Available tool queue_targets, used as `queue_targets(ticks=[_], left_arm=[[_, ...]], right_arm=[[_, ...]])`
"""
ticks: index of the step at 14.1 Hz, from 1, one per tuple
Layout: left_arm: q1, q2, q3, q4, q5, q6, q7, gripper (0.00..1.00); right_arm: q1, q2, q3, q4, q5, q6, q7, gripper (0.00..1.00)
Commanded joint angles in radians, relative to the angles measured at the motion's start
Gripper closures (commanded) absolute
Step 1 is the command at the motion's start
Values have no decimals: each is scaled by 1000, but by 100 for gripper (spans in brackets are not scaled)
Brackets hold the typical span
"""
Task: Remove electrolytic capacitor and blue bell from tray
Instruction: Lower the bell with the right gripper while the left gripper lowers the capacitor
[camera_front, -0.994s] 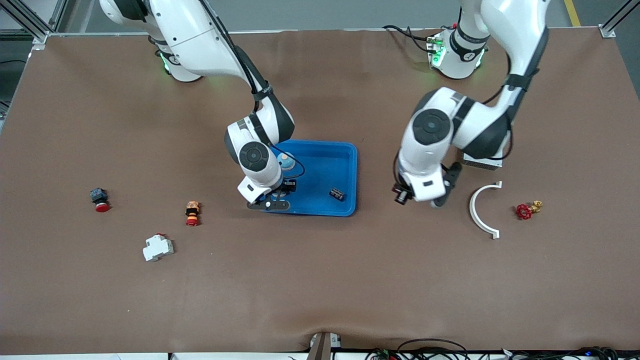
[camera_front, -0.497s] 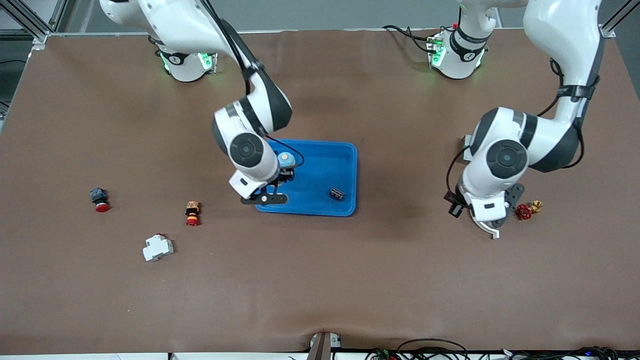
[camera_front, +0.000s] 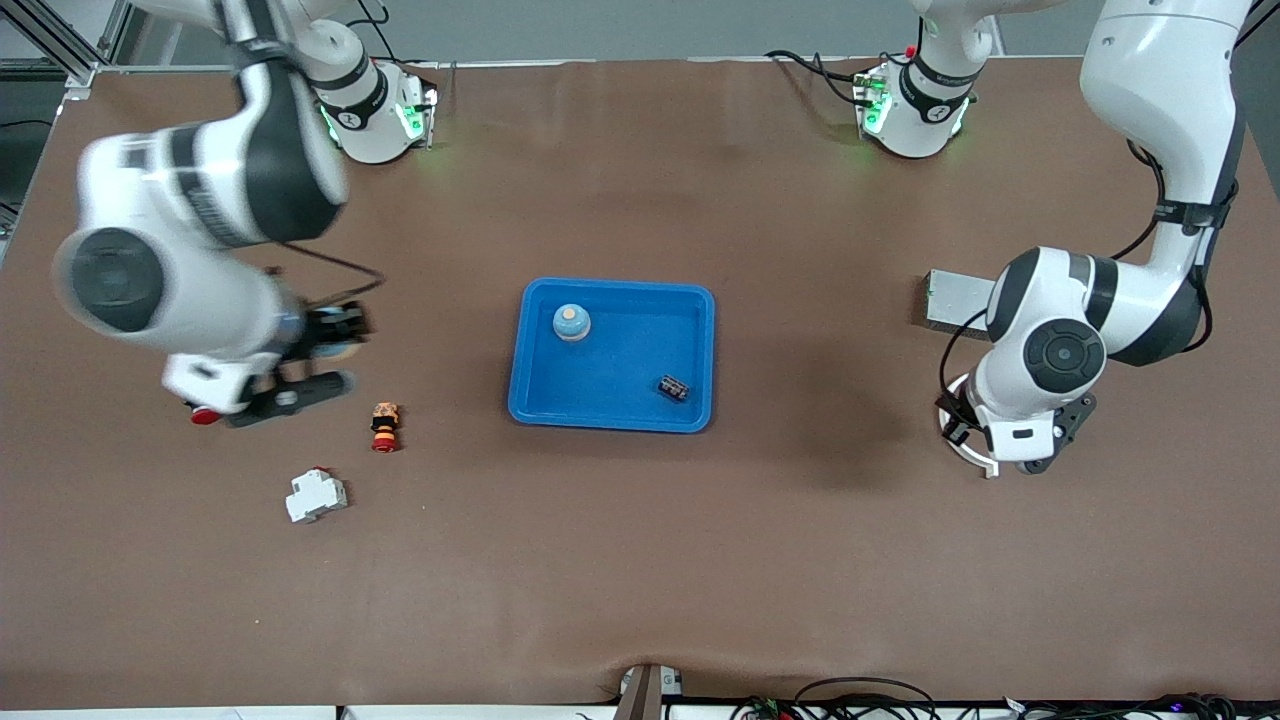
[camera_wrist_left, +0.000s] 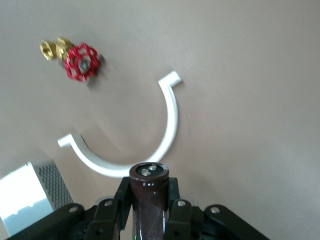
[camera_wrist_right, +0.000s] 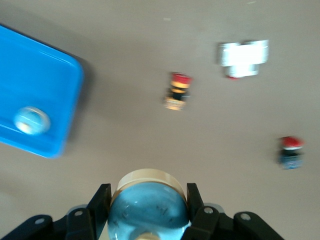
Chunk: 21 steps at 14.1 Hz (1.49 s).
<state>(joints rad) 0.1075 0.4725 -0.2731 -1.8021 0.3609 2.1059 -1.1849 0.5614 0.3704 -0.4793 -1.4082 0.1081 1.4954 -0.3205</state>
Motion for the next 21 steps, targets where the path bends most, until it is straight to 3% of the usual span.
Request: queue_targets(ticks=[1, 5, 9, 12, 16, 20, 21], left_arm=[[53, 20, -12, -6, 39, 35, 36, 100], [101, 67, -12, -5, 70, 68, 37, 100], [126, 106, -12, -6, 79, 94, 39, 100], [138, 133, -11, -6, 95, 126, 42, 100], [139, 149, -11, -5, 99, 128, 44, 100], [153, 153, -11, -8, 99, 128, 44, 100], [152, 155, -11, -8, 101, 128, 51, 94]], right_arm=[[-59, 31, -77, 26, -25, -1, -257, 89], [-188, 111, -76, 18, -21, 182, -509, 89], [-274, 266, -71, 18, -5, 334, -698, 89], [-330, 337, -32, 17, 42, 408, -713, 89], [-439, 374, 114, -35, 91, 442, -697, 88], [-436, 367, 116, -113, 136, 453, -667, 88], [-436, 367, 117, -123, 140, 459, -666, 88]])
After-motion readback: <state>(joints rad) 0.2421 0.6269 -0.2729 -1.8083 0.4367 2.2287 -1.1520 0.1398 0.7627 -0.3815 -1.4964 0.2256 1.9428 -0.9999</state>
